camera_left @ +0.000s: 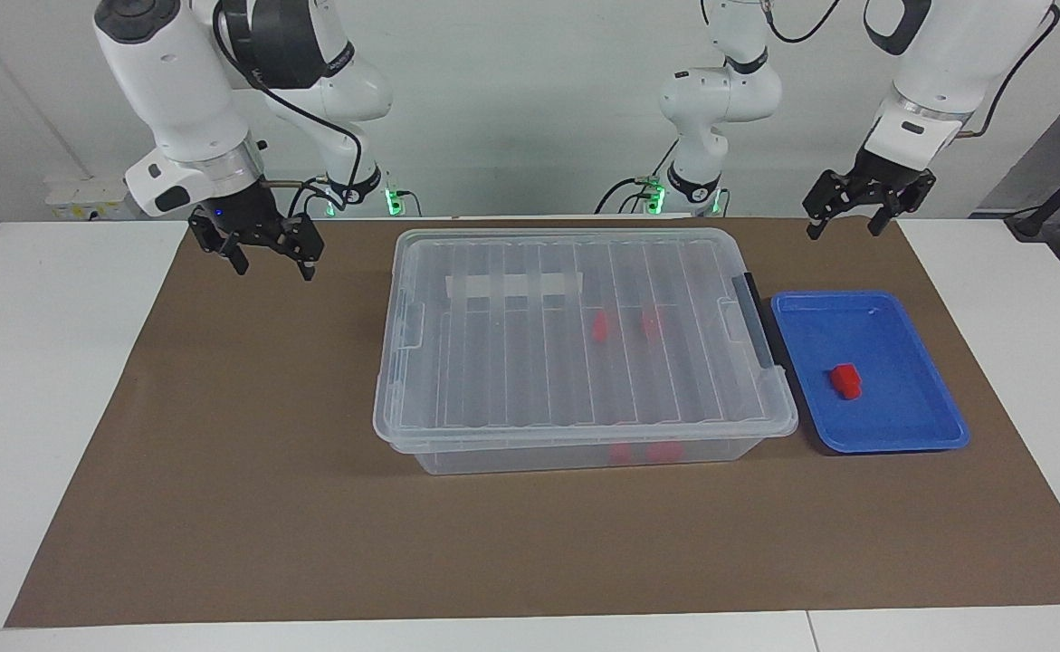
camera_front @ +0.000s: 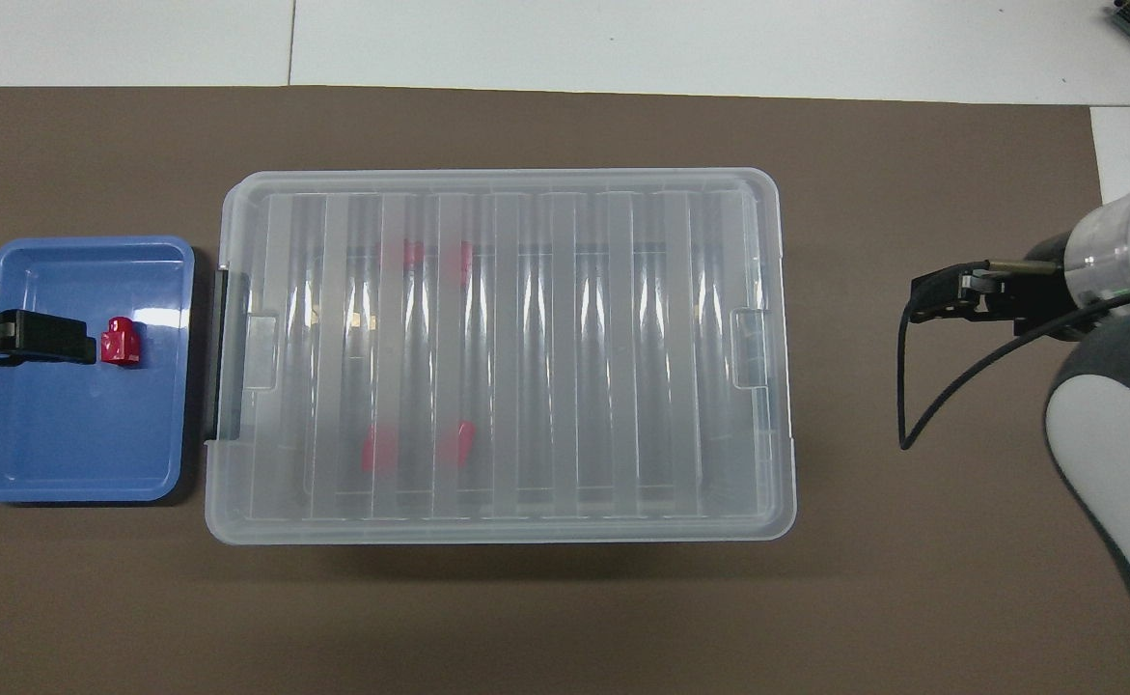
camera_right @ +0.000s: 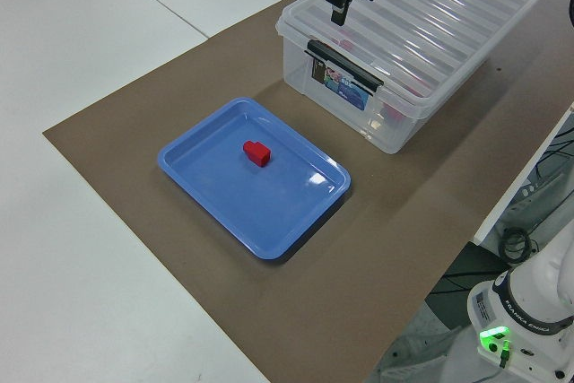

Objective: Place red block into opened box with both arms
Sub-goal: 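Reach the right gripper to the edge of the clear lid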

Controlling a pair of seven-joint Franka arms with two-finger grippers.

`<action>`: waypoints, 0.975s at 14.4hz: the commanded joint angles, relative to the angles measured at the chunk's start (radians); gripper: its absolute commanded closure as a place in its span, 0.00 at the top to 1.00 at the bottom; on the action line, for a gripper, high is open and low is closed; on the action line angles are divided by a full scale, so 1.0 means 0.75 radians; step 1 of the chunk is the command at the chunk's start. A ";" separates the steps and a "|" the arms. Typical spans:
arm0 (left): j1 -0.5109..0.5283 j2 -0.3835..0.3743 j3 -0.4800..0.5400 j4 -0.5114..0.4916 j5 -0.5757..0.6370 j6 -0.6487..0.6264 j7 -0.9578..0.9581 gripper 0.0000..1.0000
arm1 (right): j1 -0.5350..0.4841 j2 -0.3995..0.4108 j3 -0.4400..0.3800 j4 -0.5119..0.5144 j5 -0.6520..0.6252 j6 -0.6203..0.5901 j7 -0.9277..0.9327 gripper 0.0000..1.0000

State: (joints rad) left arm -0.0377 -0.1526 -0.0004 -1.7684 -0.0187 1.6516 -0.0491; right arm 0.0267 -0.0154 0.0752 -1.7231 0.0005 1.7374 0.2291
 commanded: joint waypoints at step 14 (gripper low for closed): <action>0.005 -0.013 -0.002 0.004 -0.010 -0.028 -0.008 1.00 | 0.245 0.176 0.004 -0.143 0.024 0.379 0.138 0.99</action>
State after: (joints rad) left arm -0.0377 -0.1526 -0.0004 -1.7684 -0.0187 1.6507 -0.0491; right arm 0.1938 0.1123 0.0805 -1.8240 0.0007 2.0004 0.3139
